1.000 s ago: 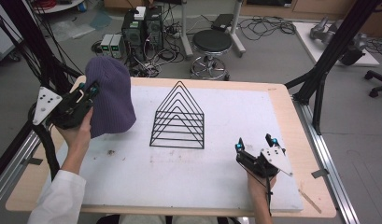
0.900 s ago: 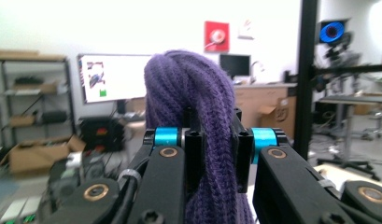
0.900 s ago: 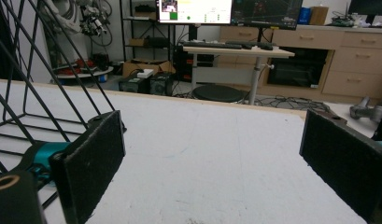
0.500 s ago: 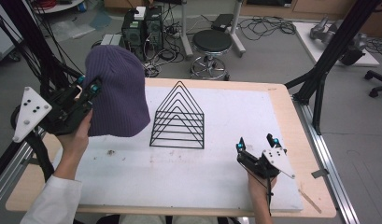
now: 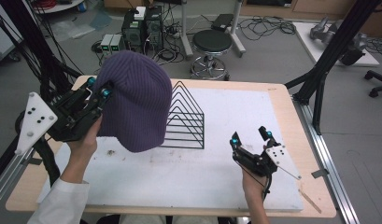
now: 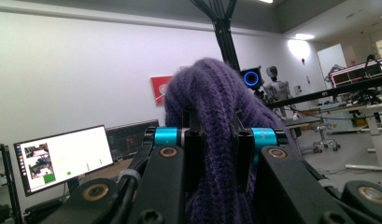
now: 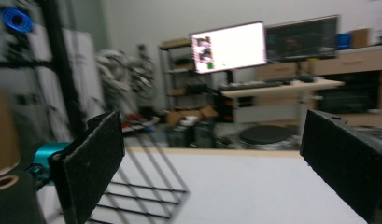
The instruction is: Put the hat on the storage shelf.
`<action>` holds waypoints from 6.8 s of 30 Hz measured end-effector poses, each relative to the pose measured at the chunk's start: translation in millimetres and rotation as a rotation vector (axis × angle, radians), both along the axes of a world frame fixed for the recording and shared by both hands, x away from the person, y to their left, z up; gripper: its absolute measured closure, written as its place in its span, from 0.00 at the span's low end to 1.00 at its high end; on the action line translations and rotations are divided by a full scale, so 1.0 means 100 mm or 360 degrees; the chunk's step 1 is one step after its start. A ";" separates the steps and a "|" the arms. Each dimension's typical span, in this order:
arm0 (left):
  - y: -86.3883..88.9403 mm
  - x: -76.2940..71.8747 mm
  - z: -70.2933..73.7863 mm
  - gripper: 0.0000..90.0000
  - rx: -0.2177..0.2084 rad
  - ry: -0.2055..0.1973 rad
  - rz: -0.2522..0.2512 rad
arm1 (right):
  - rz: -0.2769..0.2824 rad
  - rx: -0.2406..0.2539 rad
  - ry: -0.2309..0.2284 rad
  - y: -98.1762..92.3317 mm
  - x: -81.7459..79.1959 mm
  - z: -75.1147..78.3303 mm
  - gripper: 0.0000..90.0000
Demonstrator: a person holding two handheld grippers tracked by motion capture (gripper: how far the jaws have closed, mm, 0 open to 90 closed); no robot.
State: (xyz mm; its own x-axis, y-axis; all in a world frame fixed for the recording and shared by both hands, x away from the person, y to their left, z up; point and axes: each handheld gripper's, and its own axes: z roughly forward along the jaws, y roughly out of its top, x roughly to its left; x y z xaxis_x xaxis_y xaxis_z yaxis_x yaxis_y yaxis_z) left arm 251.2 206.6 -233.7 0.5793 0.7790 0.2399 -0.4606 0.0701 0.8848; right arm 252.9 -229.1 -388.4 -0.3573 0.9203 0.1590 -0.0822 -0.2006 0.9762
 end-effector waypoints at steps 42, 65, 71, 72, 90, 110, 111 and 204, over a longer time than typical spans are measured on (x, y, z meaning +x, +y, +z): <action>-0.20 0.12 -0.22 0.89 0.0000 0.0066 -0.0056 | 0.0552 -0.0040 -0.0063 1.17 0.06 0.64 0.88; -0.21 0.62 0.08 0.88 0.0031 0.0098 0.0021 | 0.0337 -0.0171 -0.0124 1.11 0.43 1.14 0.86; -0.26 0.91 0.10 0.88 0.0035 0.0188 -0.0004 | 0.0264 -0.0181 -0.0056 1.09 0.57 1.19 0.86; -0.28 0.93 0.10 0.88 0.0036 0.0197 -0.0006 | 0.0247 -0.0183 -0.0056 1.08 0.59 1.19 0.86; -0.53 1.22 0.00 0.87 0.0162 0.0267 0.0007 | 0.0019 -0.0226 0.0091 0.95 0.79 1.13 0.86; -0.66 1.25 -0.18 0.86 0.0282 0.0270 -0.0034 | -0.0074 -0.0286 0.0211 0.86 0.82 0.91 0.85; -0.66 1.24 -0.19 0.86 0.0285 0.0273 -0.0036 | -0.0066 -0.0280 0.0221 0.86 0.82 0.88 0.85; -0.31 0.75 -1.25 0.42 0.0432 0.0595 0.0000 | 0.0378 -0.0308 0.0424 0.70 0.38 -0.10 0.24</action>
State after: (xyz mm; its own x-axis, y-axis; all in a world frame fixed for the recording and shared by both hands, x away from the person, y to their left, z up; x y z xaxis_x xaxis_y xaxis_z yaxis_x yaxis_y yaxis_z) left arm 326.6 176.0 -358.5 0.6649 0.7168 0.2099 -0.1064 -0.1873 0.9765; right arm 291.1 -159.4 -398.5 -0.5332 0.8392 0.1066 0.2053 0.0061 0.9787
